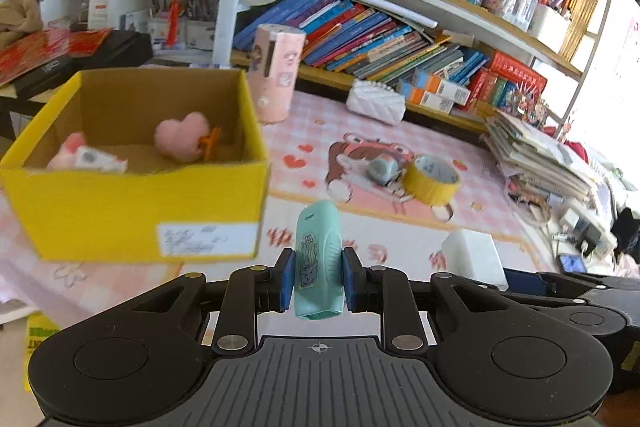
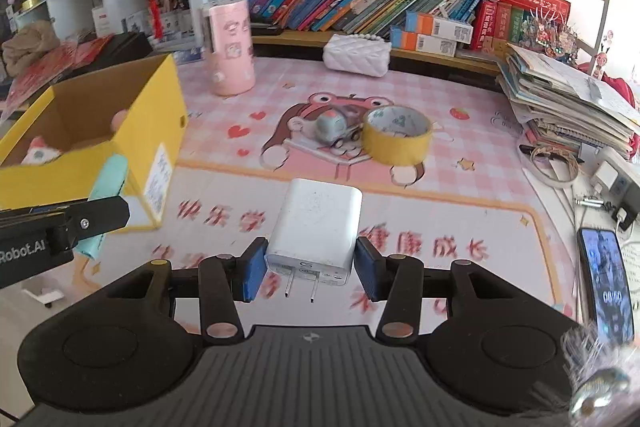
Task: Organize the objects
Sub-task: 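Lift the mint-green item and white charger and carry them to the yellow box, then lower both held items into the yellow box and open both tools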
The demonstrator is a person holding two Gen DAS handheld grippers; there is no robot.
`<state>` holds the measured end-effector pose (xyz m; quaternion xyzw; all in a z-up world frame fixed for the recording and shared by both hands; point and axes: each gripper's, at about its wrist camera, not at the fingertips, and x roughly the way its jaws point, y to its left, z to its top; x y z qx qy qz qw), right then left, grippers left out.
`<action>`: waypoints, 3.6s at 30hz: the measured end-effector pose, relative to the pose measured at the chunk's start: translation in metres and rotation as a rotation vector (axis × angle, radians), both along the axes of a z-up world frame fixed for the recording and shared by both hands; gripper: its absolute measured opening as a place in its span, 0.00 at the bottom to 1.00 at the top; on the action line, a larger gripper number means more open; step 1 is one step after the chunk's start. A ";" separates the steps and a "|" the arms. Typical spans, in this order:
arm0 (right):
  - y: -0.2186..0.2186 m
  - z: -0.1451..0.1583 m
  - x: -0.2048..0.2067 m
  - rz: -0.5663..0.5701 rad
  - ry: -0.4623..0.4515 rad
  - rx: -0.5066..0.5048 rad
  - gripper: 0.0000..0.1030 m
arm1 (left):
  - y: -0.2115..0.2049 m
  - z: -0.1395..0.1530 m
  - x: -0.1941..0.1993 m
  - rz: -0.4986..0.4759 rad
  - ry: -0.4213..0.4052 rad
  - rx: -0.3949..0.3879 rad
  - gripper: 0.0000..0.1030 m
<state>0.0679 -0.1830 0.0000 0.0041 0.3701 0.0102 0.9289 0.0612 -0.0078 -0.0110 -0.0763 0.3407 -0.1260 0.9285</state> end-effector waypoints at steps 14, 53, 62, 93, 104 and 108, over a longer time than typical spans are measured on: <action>0.072 -0.013 -0.053 0.089 0.054 -0.007 0.43 | 0.071 -0.010 -0.055 0.078 0.047 -0.004 0.22; 0.162 0.008 -0.062 0.215 -0.031 -0.005 0.43 | 0.147 0.018 -0.080 0.173 -0.075 -0.007 0.22; 0.159 0.016 -0.049 0.207 -0.065 -0.011 0.43 | 0.145 0.030 -0.072 0.171 -0.125 -0.012 0.22; 0.168 0.049 0.140 0.334 -0.189 0.014 0.43 | 0.129 0.014 0.100 0.239 -0.087 0.137 0.22; 0.180 0.026 0.161 0.405 -0.113 -0.028 0.43 | 0.119 -0.007 0.120 0.211 -0.010 0.199 0.22; 0.183 0.019 0.165 0.427 -0.089 -0.040 0.43 | 0.113 -0.011 0.122 0.187 -0.001 0.212 0.22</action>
